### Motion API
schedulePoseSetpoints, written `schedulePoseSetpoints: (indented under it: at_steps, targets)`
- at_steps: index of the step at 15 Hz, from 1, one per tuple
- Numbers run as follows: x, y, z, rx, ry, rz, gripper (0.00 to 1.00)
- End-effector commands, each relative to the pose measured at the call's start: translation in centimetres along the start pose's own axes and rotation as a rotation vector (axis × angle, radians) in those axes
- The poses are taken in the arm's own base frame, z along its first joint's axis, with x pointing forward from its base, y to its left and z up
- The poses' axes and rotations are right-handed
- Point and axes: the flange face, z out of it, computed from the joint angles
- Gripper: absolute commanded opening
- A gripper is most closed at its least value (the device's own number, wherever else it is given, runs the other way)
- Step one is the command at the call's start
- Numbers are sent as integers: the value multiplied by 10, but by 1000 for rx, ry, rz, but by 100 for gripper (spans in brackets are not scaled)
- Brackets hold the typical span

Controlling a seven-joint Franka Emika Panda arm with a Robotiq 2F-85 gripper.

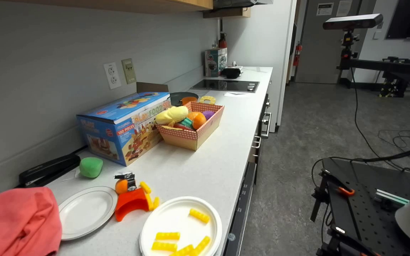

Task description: Open the left cabinet door

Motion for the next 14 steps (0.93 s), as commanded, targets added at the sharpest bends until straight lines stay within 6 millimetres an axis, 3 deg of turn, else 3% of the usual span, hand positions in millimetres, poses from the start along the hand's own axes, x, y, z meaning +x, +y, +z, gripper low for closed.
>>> schedulePoseSetpoints:
  at_steps: [1,5,8,14]
  targets:
    - [19,10,-21,-132,156,-14,100]
    - [36,16,-27,-190,340,-45,100]
    - [62,1,-22,-152,464,-80,100]
    - [97,-32,17,25,549,-152,100]
